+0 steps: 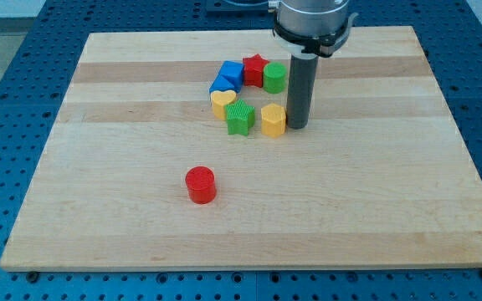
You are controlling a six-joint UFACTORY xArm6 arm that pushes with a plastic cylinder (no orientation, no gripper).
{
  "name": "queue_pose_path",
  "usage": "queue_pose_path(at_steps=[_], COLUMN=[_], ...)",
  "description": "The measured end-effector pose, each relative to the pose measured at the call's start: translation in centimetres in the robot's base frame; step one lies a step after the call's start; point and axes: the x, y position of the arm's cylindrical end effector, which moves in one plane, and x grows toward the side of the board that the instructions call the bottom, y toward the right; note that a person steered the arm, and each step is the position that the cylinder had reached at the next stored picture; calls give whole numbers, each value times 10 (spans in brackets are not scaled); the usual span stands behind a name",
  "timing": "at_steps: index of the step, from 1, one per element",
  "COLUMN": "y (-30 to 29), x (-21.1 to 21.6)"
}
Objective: Drag the yellow hexagon to the right of the green star
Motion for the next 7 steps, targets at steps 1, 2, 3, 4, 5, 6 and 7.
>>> queue_pose_path(at_steps=[1,2,3,4,5,6,7], y=[0,0,-2,-2,-5,-5,-8], x=[-10,-13,-13,-13,-13,-12,-10])
